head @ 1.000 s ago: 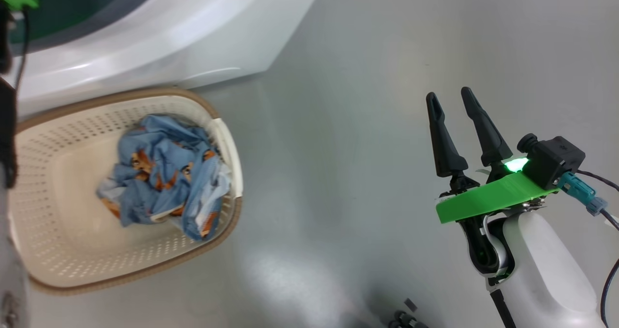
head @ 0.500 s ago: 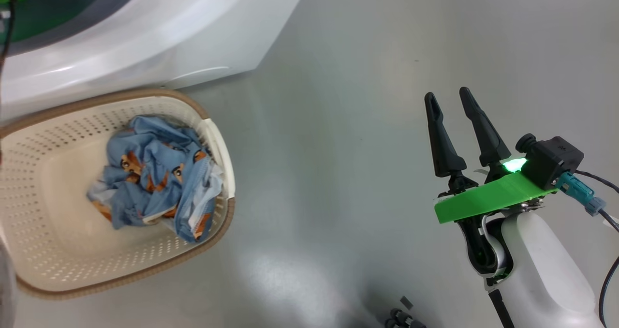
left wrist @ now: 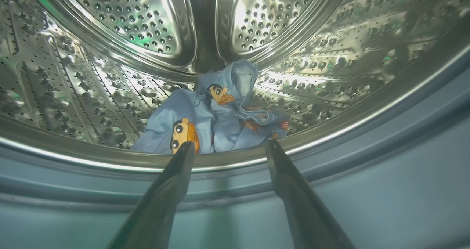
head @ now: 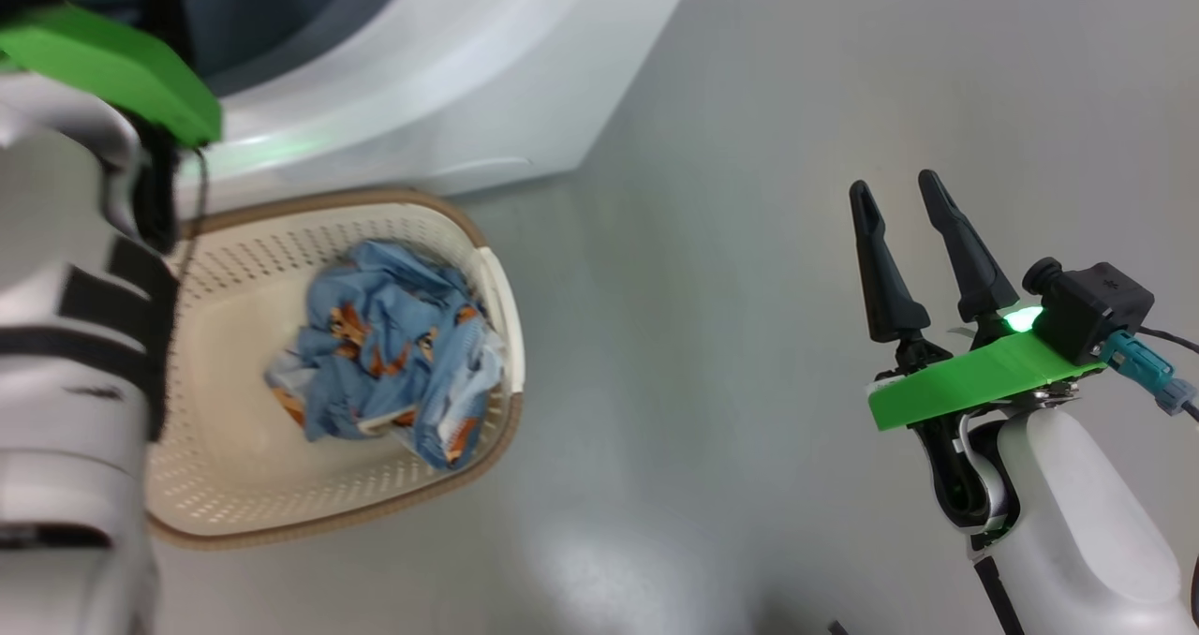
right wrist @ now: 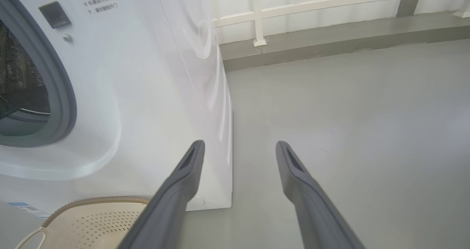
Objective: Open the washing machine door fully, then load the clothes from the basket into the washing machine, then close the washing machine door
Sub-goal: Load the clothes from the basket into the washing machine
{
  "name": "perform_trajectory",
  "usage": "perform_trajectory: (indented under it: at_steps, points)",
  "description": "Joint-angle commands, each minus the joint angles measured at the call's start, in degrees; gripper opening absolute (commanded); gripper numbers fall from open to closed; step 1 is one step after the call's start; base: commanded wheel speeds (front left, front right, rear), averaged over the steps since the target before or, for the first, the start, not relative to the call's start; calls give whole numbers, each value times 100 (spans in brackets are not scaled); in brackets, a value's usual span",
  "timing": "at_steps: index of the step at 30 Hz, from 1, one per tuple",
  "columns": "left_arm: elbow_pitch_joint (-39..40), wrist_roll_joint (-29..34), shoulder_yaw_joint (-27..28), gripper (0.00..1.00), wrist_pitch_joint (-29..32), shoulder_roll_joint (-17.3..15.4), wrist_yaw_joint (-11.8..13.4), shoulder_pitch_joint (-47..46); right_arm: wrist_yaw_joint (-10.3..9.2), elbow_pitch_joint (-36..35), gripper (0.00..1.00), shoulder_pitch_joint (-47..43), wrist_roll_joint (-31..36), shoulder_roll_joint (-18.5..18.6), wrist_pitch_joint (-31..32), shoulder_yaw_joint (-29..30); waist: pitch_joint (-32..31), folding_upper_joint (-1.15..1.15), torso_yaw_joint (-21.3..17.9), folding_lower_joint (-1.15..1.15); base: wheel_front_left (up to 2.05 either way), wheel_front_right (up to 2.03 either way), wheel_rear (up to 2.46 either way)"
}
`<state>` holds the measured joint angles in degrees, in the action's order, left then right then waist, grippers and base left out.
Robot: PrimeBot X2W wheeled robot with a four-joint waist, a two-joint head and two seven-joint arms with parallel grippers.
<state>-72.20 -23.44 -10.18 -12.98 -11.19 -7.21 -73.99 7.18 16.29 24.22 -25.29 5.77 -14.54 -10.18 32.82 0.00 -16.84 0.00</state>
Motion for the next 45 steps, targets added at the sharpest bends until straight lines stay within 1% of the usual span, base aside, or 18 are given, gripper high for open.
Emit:
perform_trajectory:
  at_steps: [1,6,10,16,24,30,45]
  points:
    - [200,-83,36,100,-100,-126,-20,166,31,-89,100,-65,-2,79,-46,-57,-298,0,256,0,0,0,0]
    - [631,-168,-13,100,-195,2,-25,778,31,-3,100,-95,-44,157,-46,-119,-682,0,453,0,0,0,0]
    - [1332,-179,100,100,-199,-42,-26,1349,31,84,100,-152,-84,203,-46,-145,-961,0,586,0,0,0,0]
    - [2429,-46,401,100,-201,-9,-25,2391,31,146,100,-229,-138,327,-46,-110,-1333,0,748,0,0,0,0]
    - [3640,197,826,100,-201,221,66,3782,31,239,100,-381,-220,432,-46,-181,-1849,0,960,0,0,0,0]
    - [4214,272,1067,100,-201,386,53,4583,31,278,100,-477,-270,494,-46,-247,-2143,0,1079,0,0,0,0]
    - [5171,576,1261,100,-202,602,60,5563,31,309,100,-629,-330,615,-46,-259,-2448,0,1274,0,0,0,0]
